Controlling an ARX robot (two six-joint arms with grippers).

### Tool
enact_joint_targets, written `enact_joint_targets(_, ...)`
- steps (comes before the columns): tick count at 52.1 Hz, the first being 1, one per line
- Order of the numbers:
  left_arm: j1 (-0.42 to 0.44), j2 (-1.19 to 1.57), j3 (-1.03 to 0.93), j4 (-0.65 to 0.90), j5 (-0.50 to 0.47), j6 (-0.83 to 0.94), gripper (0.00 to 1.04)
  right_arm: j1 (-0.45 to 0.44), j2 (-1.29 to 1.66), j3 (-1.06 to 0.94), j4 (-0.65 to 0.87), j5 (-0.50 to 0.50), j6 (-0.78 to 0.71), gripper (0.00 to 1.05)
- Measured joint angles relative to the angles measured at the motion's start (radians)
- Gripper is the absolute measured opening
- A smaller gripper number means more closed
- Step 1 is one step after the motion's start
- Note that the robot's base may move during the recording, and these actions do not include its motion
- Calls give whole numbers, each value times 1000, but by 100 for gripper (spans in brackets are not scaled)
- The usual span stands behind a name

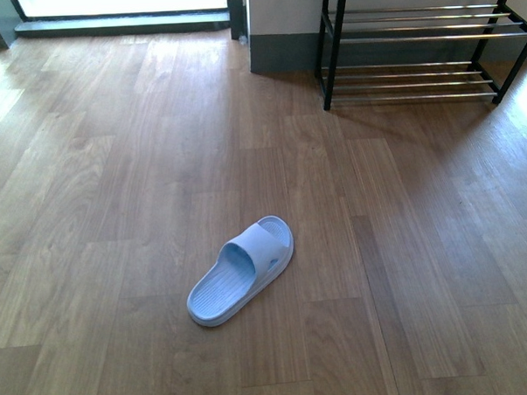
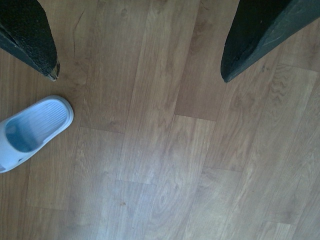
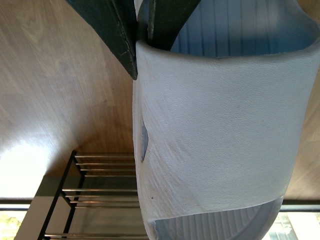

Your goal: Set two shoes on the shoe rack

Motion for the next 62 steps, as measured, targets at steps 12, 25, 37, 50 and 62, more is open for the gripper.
enact_joint_targets(12, -5, 150, 74, 48, 0, 62, 95, 0, 0, 0, 0, 0, 0, 2)
enact_joint_targets(25, -2, 325, 155, 95, 23, 173, 95, 0, 0, 0, 0, 0, 0, 2)
enact_joint_targets(37, 16, 475, 227, 138, 24, 239, 95, 0, 0, 0, 0, 0, 0, 2)
enact_joint_targets(50, 30, 628, 310, 198, 34, 330, 95, 0, 0, 0, 0, 0, 0, 2)
enact_joint_targets(62, 31, 758, 382, 267, 55, 437, 95, 0, 0, 0, 0, 0, 0, 2)
